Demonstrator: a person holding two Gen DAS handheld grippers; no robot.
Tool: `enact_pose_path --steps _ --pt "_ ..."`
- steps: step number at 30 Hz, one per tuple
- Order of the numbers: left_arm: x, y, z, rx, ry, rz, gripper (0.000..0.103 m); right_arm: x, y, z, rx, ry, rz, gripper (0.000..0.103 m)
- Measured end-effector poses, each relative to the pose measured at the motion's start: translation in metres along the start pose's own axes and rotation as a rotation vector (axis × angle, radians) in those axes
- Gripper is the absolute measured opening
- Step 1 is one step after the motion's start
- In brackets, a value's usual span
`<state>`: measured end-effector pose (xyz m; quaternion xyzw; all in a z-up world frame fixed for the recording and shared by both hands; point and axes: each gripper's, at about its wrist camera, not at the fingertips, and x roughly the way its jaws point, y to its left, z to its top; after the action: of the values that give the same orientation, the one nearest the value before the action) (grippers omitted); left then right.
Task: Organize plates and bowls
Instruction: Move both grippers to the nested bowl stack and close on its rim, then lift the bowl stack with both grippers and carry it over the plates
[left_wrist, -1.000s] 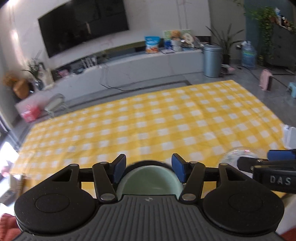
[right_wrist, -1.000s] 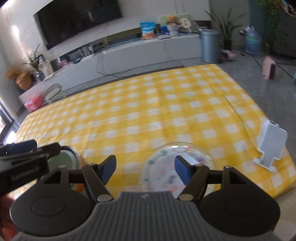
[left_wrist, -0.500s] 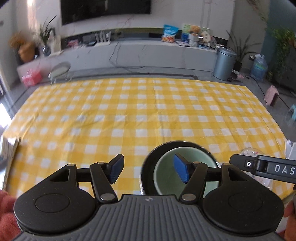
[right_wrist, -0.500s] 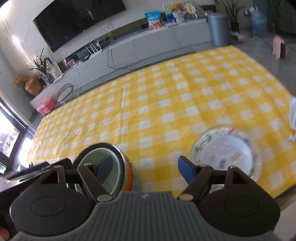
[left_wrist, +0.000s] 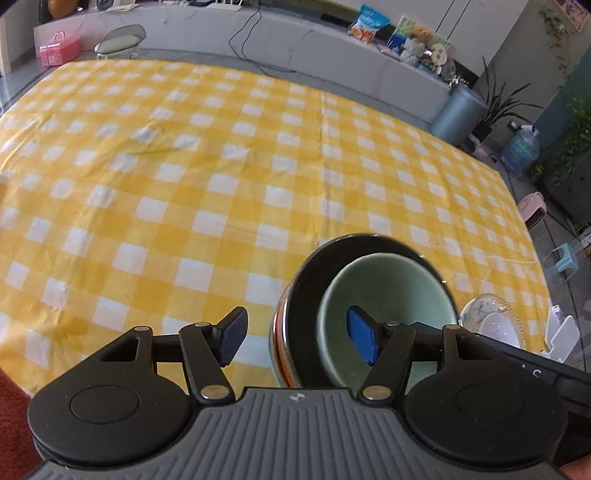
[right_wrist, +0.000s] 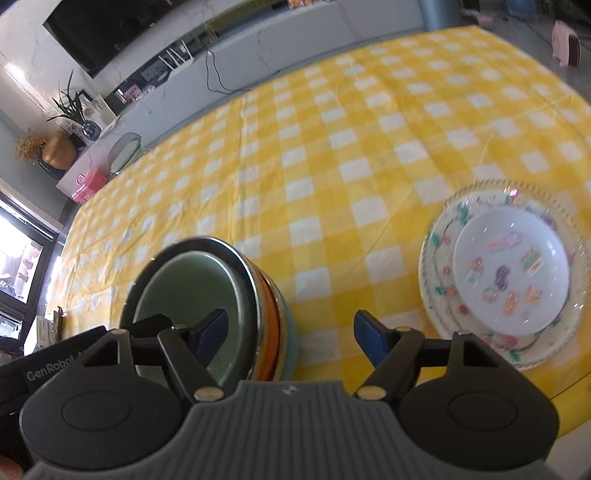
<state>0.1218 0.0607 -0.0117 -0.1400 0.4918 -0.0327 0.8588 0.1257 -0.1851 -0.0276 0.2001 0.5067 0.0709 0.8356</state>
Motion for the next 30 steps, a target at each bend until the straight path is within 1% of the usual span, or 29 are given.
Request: enact_pose_path --steps 9,14,16,18,21,23,24,30 --pt "0.014 0.0 -0.001 -0.016 0.04 -0.026 0.067 0.023 -0.004 -0.004 0.033 0.062 0.03 0.063" --pt "0.02 0.005 0.0 -0.046 0.067 -0.046 0.066 0.025 -0.011 -0.005 0.078 0.079 0.072 0.062" --pt "0.021 0.005 0.0 -0.049 0.072 -0.047 0.062 0.027 -0.013 -0.004 0.093 0.087 0.093 0.057" --pt "0.02 0.004 -0.001 -0.045 0.072 -0.043 0.057 0.027 -0.014 -0.005 0.105 0.092 0.111 0.054" --pt "0.02 0.002 -0.002 -0.037 0.068 -0.036 0.053 0.026 -0.013 -0.006 0.107 0.093 0.126 0.049" --pt "0.02 0.001 -0.002 -0.033 0.065 -0.039 0.048 0.026 -0.014 -0.006 0.126 0.095 0.141 0.045" --pt "0.019 0.001 -0.002 -0.033 0.064 -0.039 0.047 0.026 -0.014 -0.007 0.137 0.098 0.151 0.045" --pt "0.018 0.0 -0.003 -0.013 0.053 -0.035 0.047 0.024 -0.014 -0.009 0.145 0.085 0.144 0.043"
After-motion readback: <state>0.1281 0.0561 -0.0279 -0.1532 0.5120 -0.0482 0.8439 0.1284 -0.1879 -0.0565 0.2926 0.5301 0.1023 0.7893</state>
